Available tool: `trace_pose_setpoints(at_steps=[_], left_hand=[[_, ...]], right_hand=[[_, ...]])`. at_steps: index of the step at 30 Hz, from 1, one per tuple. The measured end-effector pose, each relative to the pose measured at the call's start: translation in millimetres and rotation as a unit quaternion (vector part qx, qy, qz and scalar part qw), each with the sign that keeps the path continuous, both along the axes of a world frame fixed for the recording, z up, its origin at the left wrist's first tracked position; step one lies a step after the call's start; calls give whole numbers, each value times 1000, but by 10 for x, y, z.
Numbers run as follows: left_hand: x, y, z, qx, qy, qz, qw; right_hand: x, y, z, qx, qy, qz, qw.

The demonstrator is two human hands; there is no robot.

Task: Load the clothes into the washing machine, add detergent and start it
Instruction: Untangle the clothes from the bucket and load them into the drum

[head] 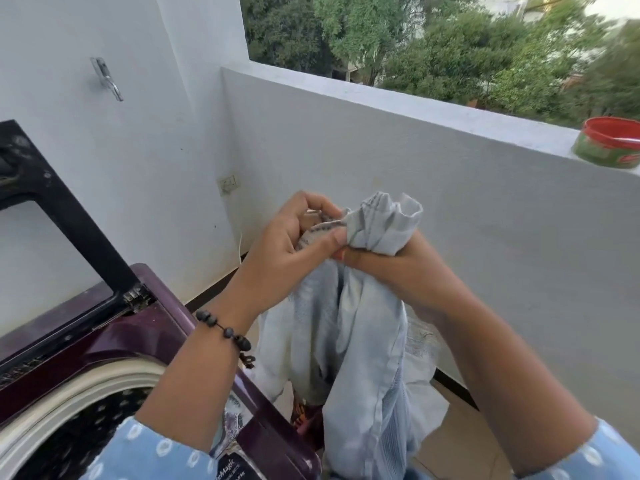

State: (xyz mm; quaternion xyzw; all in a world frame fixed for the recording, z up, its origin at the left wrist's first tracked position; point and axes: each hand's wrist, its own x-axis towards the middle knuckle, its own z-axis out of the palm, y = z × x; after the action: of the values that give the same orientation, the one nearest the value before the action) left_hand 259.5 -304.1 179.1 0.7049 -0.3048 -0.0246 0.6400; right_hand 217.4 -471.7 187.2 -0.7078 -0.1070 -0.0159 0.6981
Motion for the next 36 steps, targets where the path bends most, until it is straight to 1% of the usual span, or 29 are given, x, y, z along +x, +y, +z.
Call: trace_pose_setpoints(at_steps=[2, 3, 7, 9, 12, 15, 17, 19, 21, 23, 27, 31, 33, 36], left_hand=[[11, 25, -160, 1, 33, -9, 999], [19, 44, -271, 20, 43, 1, 999], [82, 188, -770, 155, 47, 57, 985], [127, 297, -940, 171, 78, 99, 977], [178, 399, -1036, 117, 97, 159, 976], [213, 364, -813, 31, 80, 210, 974], [221, 280, -547, 16, 42, 181, 982], [177, 142, -286, 41, -7, 110, 993], [97, 7, -111, 59, -38, 47, 996], [43, -62, -34, 56, -48, 34, 997], [10, -43, -105, 20, 14, 14, 1000], [-26, -30, -233, -31, 67, -54, 996], [-4, -11, -324, -18, 75, -57, 995], [32, 57, -484, 72, 81, -44, 993]], right_hand=[[-5, -22, 43, 41, 1, -15, 999], [-6, -29, 75, 63, -3, -30, 998], [-6, -124, 269, 125, -36, -96, 987], [-22, -205, 364, 153, -56, -122, 979], [-33, -317, 427, 161, -69, -144, 974], [-28, -369, 379, 156, -57, -146, 975], [-34, -318, 290, 126, -36, -118, 984], [-51, -186, 163, 62, -4, -57, 996], [-72, -46, 49, -13, 16, 7, 1000], [-72, -6, -1, -39, 28, 26, 999], [-70, -71, 12, -44, 19, 24, 999], [-55, -135, 20, -54, 4, -32, 998], [-43, -186, 39, -41, -1, -76, 996], [-42, -268, 104, 7, -10, -127, 992]])
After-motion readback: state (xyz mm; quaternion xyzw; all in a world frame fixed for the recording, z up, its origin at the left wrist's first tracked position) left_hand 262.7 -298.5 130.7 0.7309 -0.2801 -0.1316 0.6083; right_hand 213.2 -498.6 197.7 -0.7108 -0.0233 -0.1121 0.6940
